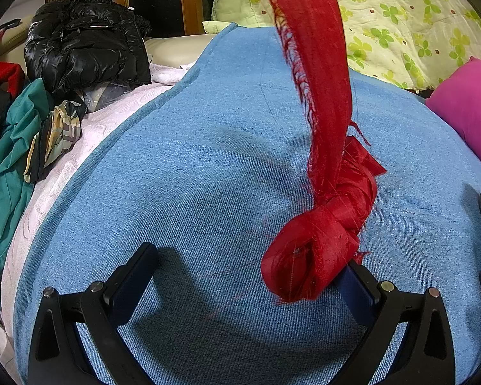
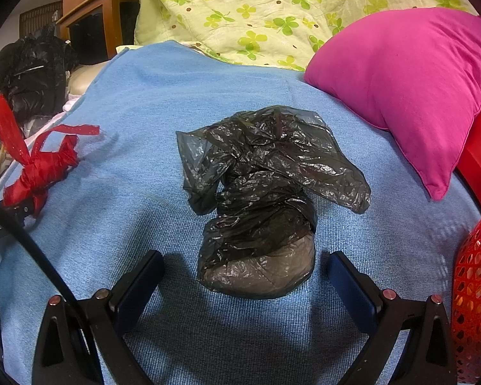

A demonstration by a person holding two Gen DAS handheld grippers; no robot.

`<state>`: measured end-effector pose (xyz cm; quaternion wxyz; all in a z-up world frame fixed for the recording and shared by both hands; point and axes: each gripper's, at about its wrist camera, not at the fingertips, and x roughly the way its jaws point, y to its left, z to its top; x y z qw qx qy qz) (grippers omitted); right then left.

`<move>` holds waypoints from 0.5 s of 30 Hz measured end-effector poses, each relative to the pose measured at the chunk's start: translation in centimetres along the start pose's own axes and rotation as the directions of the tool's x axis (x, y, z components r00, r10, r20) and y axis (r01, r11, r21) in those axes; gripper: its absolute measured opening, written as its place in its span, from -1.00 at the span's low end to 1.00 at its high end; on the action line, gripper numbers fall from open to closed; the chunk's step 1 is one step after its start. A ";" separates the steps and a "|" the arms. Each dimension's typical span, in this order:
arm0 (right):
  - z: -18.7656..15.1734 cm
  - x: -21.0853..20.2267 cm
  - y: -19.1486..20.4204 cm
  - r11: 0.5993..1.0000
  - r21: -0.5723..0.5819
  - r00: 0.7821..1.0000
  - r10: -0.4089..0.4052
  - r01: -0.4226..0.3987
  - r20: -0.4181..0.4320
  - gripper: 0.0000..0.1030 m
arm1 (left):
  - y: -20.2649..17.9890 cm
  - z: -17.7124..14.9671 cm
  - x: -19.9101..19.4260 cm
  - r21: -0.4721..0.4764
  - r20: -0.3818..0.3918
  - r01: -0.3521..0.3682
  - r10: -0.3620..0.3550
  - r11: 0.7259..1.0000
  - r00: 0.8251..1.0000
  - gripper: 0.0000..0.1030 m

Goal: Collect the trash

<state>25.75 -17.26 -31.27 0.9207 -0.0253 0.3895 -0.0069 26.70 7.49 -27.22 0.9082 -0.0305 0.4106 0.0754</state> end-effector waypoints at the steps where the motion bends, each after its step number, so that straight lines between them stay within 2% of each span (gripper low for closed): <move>1: 0.0 0.0 0.0 1.000 0.001 1.000 0.002 -0.002 -0.001 1.00 | 0.0 0.0 0.0 0.000 0.000 0.000 0.000 1.000 1.000 1.00; 15: 0.0 0.0 0.1 1.000 0.000 1.000 0.000 0.000 0.000 1.00 | 0.0 0.0 0.0 0.000 0.003 0.001 -0.001 1.000 1.000 1.00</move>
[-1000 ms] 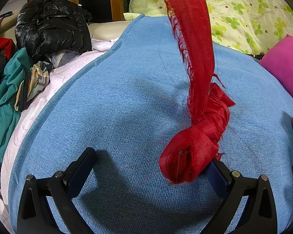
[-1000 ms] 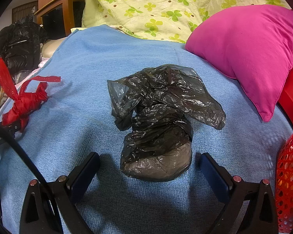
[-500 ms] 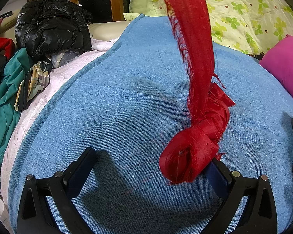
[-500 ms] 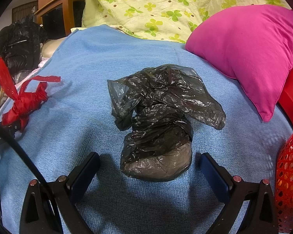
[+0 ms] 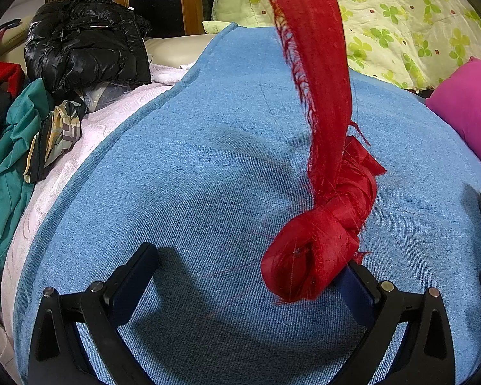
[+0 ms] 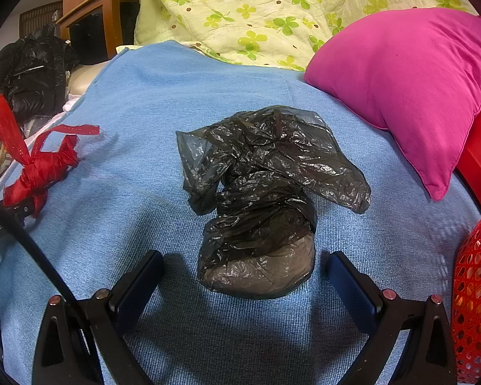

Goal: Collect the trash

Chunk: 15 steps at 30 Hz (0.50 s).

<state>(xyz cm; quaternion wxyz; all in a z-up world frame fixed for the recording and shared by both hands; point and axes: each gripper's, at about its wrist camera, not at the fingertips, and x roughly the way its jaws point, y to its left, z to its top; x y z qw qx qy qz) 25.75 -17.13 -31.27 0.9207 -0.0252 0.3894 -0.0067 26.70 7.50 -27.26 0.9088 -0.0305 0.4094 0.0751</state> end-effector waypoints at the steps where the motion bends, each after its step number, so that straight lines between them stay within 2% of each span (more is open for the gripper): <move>1: 0.0 0.0 -0.1 1.000 0.000 1.000 0.000 0.000 0.000 1.00 | 0.0 0.0 0.0 0.000 0.000 0.000 0.000 1.000 1.000 1.00; 15: 0.0 0.0 0.0 1.000 -0.001 1.000 0.000 0.000 0.000 1.00 | 0.0 0.0 0.0 0.000 0.002 0.001 -0.001 1.000 1.000 1.00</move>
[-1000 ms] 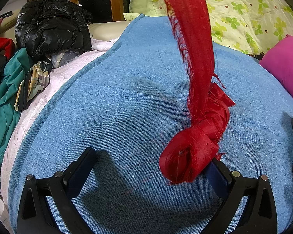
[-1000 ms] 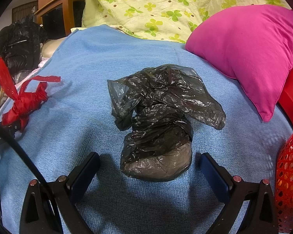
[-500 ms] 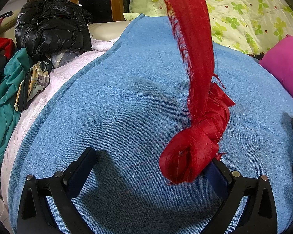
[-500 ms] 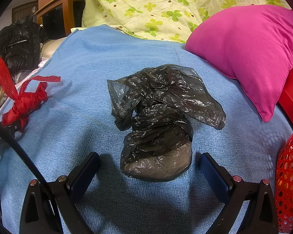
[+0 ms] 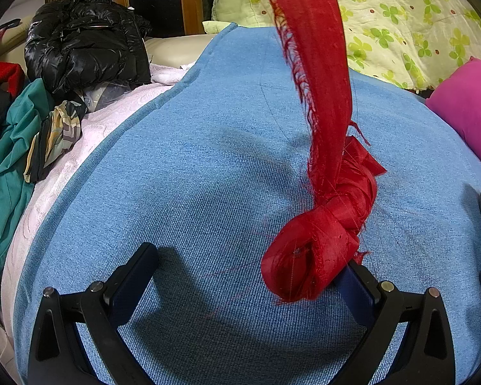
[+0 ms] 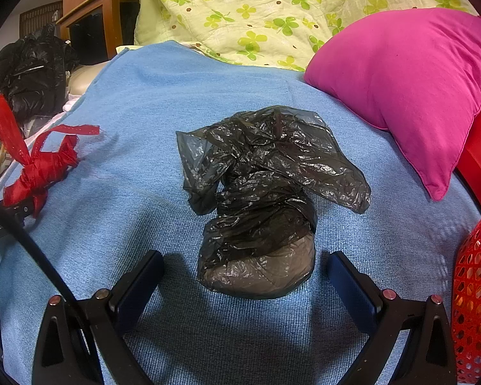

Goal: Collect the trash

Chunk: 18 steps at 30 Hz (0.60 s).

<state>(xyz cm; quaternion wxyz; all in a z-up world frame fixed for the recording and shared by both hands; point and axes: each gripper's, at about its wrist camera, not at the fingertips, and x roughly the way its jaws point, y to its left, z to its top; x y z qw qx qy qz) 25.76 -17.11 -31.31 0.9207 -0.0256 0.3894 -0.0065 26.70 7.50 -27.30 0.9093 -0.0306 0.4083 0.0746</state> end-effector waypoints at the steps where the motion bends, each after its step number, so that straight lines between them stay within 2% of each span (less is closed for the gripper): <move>1: 0.0 0.0 0.0 1.000 0.000 1.000 0.001 -0.001 0.000 1.00 | 0.0 0.0 0.0 0.000 0.000 0.000 0.000 1.000 1.000 1.00; 18: 0.0 0.0 0.0 1.000 0.000 1.000 0.000 0.000 0.000 1.00 | 0.0 0.0 0.0 0.000 0.003 0.001 -0.001 1.000 1.000 1.00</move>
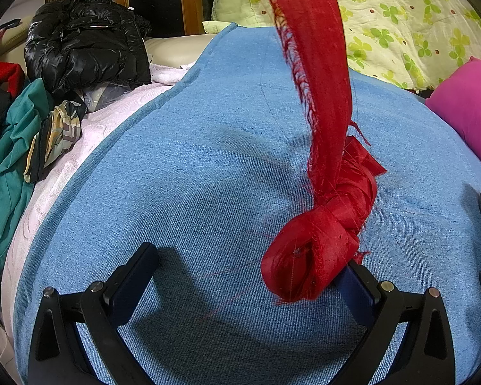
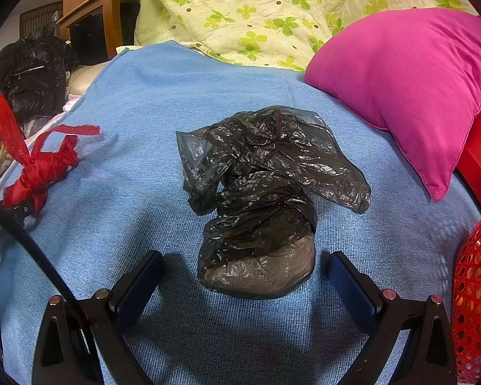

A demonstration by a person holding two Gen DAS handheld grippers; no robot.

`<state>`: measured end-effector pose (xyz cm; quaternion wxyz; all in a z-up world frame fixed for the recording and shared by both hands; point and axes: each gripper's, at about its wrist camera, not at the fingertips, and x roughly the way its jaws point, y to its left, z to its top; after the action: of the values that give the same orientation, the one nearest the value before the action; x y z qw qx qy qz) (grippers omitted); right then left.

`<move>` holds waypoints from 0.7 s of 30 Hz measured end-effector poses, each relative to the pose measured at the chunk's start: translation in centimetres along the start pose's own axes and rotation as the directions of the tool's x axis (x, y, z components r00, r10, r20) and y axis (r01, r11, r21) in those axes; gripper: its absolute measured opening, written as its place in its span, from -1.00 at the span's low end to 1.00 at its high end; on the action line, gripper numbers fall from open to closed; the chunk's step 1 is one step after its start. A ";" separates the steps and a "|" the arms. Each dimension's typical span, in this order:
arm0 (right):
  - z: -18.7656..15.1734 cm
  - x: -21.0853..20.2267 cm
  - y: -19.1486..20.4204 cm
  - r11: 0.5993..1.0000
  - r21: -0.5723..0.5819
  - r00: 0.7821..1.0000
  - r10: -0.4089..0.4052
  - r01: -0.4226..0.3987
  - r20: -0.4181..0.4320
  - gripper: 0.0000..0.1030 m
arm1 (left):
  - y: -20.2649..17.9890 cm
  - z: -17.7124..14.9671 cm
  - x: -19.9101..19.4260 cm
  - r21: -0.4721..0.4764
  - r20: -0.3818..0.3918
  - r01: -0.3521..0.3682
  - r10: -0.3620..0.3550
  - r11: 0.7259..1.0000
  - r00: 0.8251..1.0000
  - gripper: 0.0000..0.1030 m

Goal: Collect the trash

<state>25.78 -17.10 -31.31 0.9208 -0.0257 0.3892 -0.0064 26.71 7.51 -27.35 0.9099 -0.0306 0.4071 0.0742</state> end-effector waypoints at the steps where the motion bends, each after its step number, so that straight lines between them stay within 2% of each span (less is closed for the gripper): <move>1: 0.0 0.0 -0.1 1.000 0.000 1.000 0.000 0.000 0.000 1.00 | 0.0 0.0 0.0 0.000 0.000 0.000 0.000 1.000 1.000 1.00; 21: 0.0 0.0 0.0 1.000 -0.001 1.000 -0.001 0.001 0.000 1.00 | 0.0 0.0 0.0 0.000 0.003 0.001 -0.001 1.000 1.000 1.00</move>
<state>25.78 -17.07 -31.31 0.9208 -0.0261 0.3891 -0.0065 26.70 7.51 -27.41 0.9104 -0.0307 0.4059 0.0738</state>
